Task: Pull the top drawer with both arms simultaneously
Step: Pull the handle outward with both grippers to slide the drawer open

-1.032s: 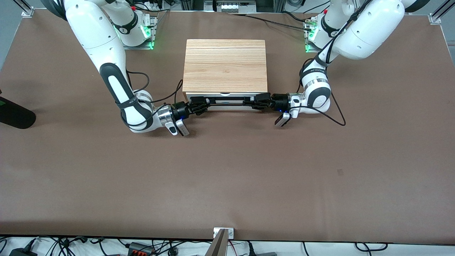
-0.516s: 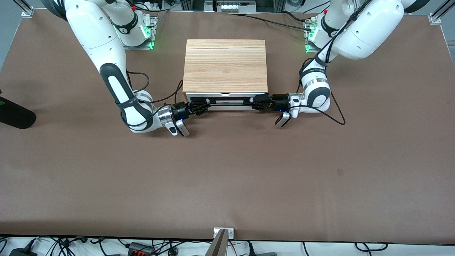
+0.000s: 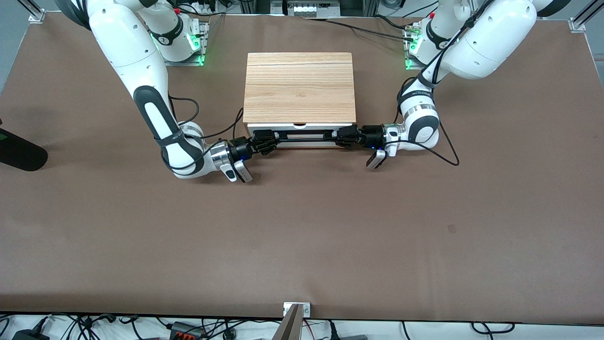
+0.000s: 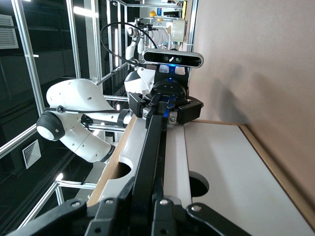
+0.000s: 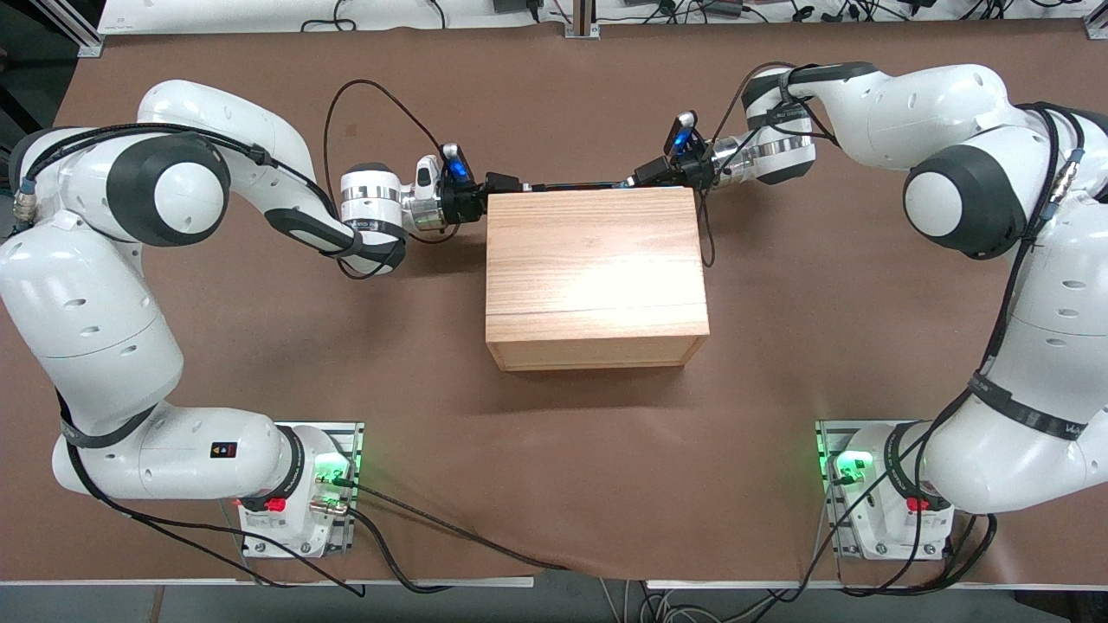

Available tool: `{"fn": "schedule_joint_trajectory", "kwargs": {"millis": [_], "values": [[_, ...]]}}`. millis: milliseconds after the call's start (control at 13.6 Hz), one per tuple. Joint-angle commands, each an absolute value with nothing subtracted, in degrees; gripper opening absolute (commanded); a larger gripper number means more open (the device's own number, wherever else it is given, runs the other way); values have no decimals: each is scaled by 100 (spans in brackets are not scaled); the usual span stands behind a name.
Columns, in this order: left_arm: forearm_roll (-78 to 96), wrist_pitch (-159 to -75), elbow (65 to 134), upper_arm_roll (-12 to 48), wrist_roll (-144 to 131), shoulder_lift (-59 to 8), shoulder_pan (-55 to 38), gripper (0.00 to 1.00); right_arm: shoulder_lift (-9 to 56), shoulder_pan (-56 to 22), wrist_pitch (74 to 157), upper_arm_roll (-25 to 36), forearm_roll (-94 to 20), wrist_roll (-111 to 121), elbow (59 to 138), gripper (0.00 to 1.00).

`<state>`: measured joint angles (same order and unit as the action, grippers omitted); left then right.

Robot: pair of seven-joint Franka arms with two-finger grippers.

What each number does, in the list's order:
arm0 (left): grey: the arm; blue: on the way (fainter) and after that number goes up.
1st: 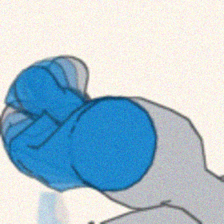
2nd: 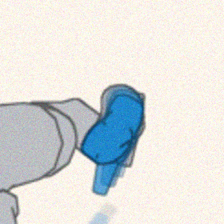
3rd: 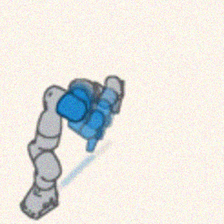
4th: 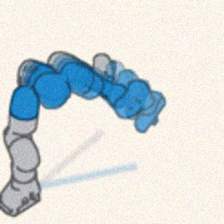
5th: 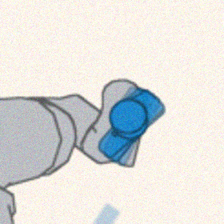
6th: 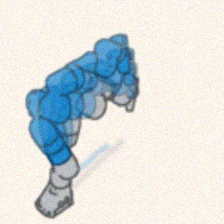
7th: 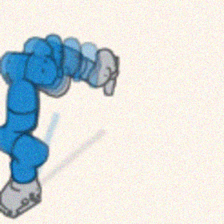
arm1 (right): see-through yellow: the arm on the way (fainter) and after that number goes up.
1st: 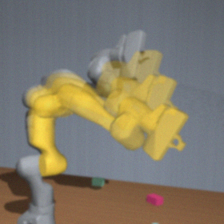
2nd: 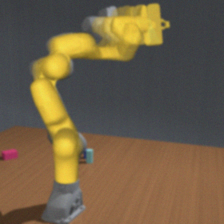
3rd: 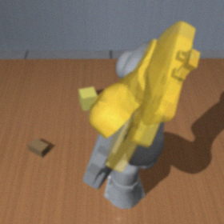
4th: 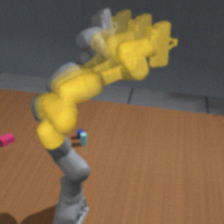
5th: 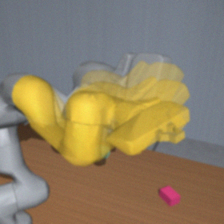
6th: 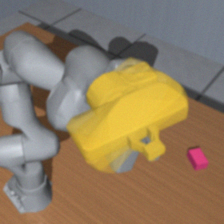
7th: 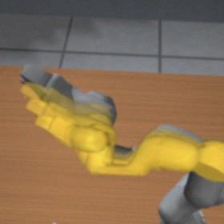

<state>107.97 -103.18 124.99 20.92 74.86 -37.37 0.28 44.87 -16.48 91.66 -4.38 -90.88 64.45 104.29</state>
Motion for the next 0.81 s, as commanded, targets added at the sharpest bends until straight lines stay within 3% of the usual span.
{"fn": "schedule_joint_trajectory", "kwargs": {"millis": [0,737], "values": [[11039,-10501,12376,2215,7655,-3674,9,8,4956,-1731,9325,-431,-9325,6460,9713,9],[10521,-10854,11268,2030,7585,-4280,96,7,5625,-1529,9492,-378,-9281,6442,8728,9]]}}
